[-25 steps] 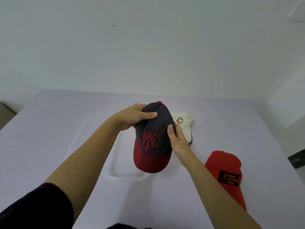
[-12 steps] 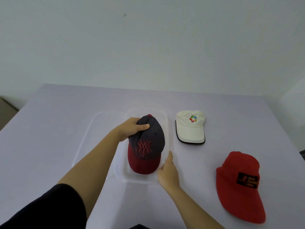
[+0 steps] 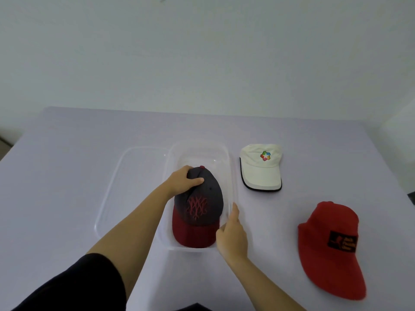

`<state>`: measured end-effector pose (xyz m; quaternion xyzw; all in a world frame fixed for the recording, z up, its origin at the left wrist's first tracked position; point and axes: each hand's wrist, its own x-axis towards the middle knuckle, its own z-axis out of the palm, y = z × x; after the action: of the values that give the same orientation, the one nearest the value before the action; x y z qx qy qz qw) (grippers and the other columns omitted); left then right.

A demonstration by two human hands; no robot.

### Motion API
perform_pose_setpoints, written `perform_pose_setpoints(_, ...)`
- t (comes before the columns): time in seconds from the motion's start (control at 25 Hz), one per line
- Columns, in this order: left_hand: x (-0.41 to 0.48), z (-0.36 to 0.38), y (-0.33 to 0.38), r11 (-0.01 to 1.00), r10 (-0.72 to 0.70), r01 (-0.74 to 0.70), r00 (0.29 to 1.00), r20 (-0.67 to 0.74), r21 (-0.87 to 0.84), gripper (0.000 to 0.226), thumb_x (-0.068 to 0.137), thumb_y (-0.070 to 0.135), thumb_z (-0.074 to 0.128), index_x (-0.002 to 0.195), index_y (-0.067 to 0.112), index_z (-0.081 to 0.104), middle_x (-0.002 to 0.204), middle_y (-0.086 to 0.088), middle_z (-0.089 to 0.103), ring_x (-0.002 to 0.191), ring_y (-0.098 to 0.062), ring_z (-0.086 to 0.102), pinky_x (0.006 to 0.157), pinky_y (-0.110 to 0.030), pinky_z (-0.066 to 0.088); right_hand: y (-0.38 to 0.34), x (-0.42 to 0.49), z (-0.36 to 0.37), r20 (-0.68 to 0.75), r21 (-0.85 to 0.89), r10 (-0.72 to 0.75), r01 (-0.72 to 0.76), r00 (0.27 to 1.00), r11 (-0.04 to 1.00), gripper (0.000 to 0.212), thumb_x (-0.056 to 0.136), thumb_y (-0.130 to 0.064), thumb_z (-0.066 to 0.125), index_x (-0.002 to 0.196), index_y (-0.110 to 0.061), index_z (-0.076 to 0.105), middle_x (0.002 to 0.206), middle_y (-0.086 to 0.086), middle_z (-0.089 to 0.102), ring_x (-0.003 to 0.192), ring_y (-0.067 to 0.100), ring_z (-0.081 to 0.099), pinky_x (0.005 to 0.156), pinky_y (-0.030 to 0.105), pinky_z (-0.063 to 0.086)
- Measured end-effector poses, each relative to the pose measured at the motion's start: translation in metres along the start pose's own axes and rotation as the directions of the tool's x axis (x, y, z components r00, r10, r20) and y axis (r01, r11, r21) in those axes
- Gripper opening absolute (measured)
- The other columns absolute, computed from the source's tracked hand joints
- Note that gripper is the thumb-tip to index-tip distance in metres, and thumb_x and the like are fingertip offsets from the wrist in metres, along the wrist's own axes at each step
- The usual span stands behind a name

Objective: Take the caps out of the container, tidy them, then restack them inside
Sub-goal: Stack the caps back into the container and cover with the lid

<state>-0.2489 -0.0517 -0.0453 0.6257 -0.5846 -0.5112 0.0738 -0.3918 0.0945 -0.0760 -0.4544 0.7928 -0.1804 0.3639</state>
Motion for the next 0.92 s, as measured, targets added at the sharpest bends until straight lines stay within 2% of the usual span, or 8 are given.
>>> perform_pose_setpoints(0.08, -0.002, 0.003, 0.001, 0.995, 0.027, -0.019, 0.996, -0.08, 0.101, 0.072, 0.086, 0.041, 0.06, 0.144, 0.015, 0.027, 0.145, -0.011, 0.041, 0.129, -0.028, 0.043, 0.107, -0.04, 0.037, -0.001, -0.001, -0.004, 0.028, 0.027, -0.024, 0.023, 0.999, 0.999, 0.063, 0.096, -0.02, 0.038, 0.149, -0.018, 0.004, 0.106, 0.005, 0.06, 0.088, 0.019, 0.061, 0.074, 0.032, 0.049)
perform_pose_setpoints(0.16, -0.009, 0.006, 0.015, 0.982, 0.142, -0.109, 0.967, -0.213, 0.157, 0.072, 0.09, 0.038, 0.057, 0.147, 0.011, 0.023, 0.15, -0.011, 0.034, 0.137, -0.027, 0.034, 0.111, -0.038, 0.03, -0.001, -0.001, -0.016, 0.036, 0.078, -0.087, 0.083, 0.996, 0.993, 0.061, 0.098, -0.034, 0.035, 0.148, -0.017, 0.005, 0.149, 0.008, 0.034, 0.132, 0.024, 0.04, 0.104, 0.035, 0.036)
perform_pose_setpoints(0.2, -0.014, 0.006, 0.026, 0.971, 0.211, -0.167, 0.935, -0.286, 0.171, 0.069, 0.091, 0.036, 0.055, 0.147, 0.009, 0.024, 0.151, -0.01, 0.034, 0.138, -0.026, 0.033, 0.111, -0.036, 0.028, -0.002, 0.001, -0.025, 0.0, 0.104, -0.133, 0.132, 0.991, 0.986, 0.061, 0.098, -0.035, 0.035, 0.148, -0.016, 0.007, 0.154, 0.007, 0.023, 0.139, 0.023, 0.029, 0.11, 0.035, 0.028)
perform_pose_setpoints(0.32, -0.026, 0.015, 0.063, 0.929, 0.371, -0.327, 0.836, -0.404, 0.176, 0.058, 0.094, 0.027, 0.052, 0.144, 0.007, 0.03, 0.146, -0.009, 0.043, 0.134, -0.021, 0.04, 0.108, -0.029, 0.03, 0.0, 0.013, -0.055, -0.143, 0.121, -0.231, 0.249, 0.962, 0.961, 0.057, 0.097, -0.029, 0.039, 0.147, -0.016, 0.015, 0.155, 0.004, 0.023, 0.141, 0.02, 0.024, 0.113, 0.032, 0.024)
perform_pose_setpoints(0.44, -0.031, 0.045, 0.1, 0.891, 0.453, -0.42, 0.806, -0.38, 0.171, 0.053, 0.094, 0.022, 0.052, 0.142, 0.006, 0.035, 0.142, -0.009, 0.047, 0.13, -0.02, 0.045, 0.107, -0.027, 0.033, 0.016, 0.029, -0.094, -0.218, 0.046, -0.289, 0.306, 0.932, 0.951, 0.056, 0.096, -0.024, 0.044, 0.146, -0.016, 0.019, 0.155, 0.006, 0.022, 0.142, 0.023, 0.023, 0.113, 0.033, 0.025)
perform_pose_setpoints(0.76, -0.032, 0.18, 0.155, 0.892, 0.451, -0.443, 0.885, -0.112, 0.091, 0.037, 0.093, 0.022, 0.05, 0.127, 0.008, 0.05, 0.126, -0.006, 0.058, 0.12, -0.022, 0.051, 0.092, -0.022, 0.033, 0.114, 0.06, -0.197, -0.343, -0.274, -0.398, 0.314, 0.851, 0.909, 0.054, 0.094, -0.035, 0.046, 0.142, -0.013, 0.032, 0.151, 0.015, 0.029, 0.139, 0.033, 0.026, 0.113, 0.044, 0.024)
perform_pose_setpoints(0.84, -0.033, 0.213, 0.163, 0.9, 0.433, -0.428, 0.899, -0.06, 0.078, 0.028, 0.093, 0.023, 0.051, 0.118, 0.012, 0.053, 0.111, 0.001, 0.061, 0.109, -0.021, 0.054, 0.088, -0.023, 0.035, 0.137, 0.061, -0.216, -0.33, -0.242, -0.354, 0.284, 0.875, 0.928, 0.064, 0.09, -0.042, 0.052, 0.144, -0.018, 0.028, 0.155, 0.01, 0.021, 0.142, 0.029, 0.017, 0.114, 0.043, 0.019)
perform_pose_setpoints(0.92, -0.035, 0.242, 0.166, 0.938, 0.345, -0.345, 0.938, -0.023, 0.024, 0.048, 0.092, 0.033, 0.054, 0.132, 0.007, 0.047, 0.127, -0.004, 0.057, 0.12, -0.02, 0.052, 0.093, -0.024, 0.037, 0.164, 0.059, -0.238, -0.238, -0.077, -0.269, 0.257, 0.933, 0.963, 0.08, 0.081, -0.046, 0.064, 0.146, -0.025, 0.021, 0.157, 0.004, 0.011, 0.144, 0.023, 0.01, 0.115, 0.042, 0.016)
